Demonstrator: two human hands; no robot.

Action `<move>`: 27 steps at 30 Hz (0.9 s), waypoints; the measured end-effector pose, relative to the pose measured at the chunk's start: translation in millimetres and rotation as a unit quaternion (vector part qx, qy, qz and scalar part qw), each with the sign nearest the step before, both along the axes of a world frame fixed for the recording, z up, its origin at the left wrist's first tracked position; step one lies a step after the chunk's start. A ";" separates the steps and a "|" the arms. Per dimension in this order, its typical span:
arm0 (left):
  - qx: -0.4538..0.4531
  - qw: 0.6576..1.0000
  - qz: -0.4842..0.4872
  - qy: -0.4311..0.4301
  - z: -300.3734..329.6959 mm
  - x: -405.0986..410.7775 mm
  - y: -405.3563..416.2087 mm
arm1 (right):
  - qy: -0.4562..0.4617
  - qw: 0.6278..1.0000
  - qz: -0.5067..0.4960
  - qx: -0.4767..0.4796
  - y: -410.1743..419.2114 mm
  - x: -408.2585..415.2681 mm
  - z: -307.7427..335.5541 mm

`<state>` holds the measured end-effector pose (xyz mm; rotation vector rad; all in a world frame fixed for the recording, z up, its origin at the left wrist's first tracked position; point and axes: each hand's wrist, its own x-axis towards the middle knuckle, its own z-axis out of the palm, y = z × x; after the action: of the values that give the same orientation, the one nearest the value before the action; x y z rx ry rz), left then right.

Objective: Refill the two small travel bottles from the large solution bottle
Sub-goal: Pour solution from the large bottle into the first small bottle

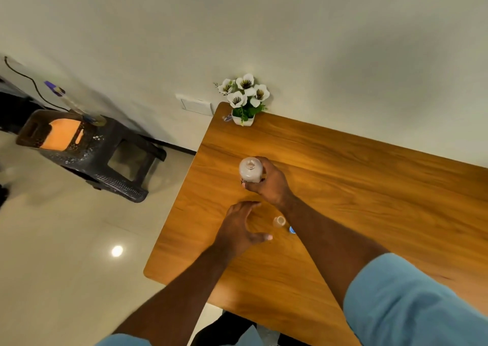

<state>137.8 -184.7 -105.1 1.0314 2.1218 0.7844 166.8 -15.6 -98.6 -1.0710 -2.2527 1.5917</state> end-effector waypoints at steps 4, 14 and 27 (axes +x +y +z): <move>-0.007 1.000 -0.023 -0.006 0.4 -3.6 6.5 | 0.023 0.999 -0.026 0.008 3.7 7.8 19.3; -0.028 0.994 -0.102 0.009 -6.4 6.3 34.7 | 0.048 0.986 -0.152 0.059 32.5 93.1 87.5; 0.092 0.988 -0.042 -0.116 39.7 19.8 85.3 | 0.089 0.963 -0.237 0.092 33.4 181.5 139.0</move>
<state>157.6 -99.3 -65.4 1.0594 1.8239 1.0219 348.3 17.8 40.4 -1.2401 -1.8078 1.2027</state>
